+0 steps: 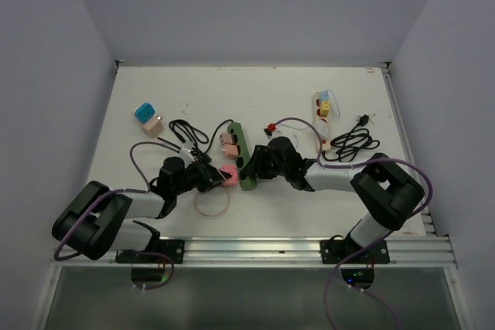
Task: Pull the plug off the socket
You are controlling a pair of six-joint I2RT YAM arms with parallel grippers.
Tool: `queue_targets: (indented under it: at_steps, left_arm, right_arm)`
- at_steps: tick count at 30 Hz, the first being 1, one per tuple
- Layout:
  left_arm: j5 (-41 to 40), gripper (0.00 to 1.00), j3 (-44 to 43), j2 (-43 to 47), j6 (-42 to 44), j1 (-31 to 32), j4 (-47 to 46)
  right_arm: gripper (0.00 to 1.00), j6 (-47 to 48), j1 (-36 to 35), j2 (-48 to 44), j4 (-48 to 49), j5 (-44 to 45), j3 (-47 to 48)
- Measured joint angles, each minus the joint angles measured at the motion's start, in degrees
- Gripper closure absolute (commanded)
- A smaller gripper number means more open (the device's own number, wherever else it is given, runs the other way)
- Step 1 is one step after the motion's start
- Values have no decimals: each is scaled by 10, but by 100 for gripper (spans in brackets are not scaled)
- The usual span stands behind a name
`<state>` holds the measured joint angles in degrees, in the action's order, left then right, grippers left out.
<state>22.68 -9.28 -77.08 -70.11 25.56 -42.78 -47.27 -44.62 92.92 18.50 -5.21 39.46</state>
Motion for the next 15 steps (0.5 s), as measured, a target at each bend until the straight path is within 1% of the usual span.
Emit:
queue_targets:
  at_steps: [2,5,8,13,14,15]
  left_arm:
    - [1,100,10,5,2,-14,-3]
    - [-9,100,38,9,2,-50,13]
    - [-9,100,47,15,3,-57,21]
    - [-10,100,46,22,9,-58,32]
    - [-10,96,45,22,11,-58,33]
    - [-10,89,43,22,14,-58,35]
  right_arm:
    - [100,15,12,0,-6,14,-7]
    - [100,37,58,-10,-5,30,-13]
    - [100,43,80,-12,-3,53,-13]
    - [100,54,86,-12,1,59,-13]
    - [100,56,86,-12,1,59,-13]
    - [100,61,86,-12,1,58,-14]
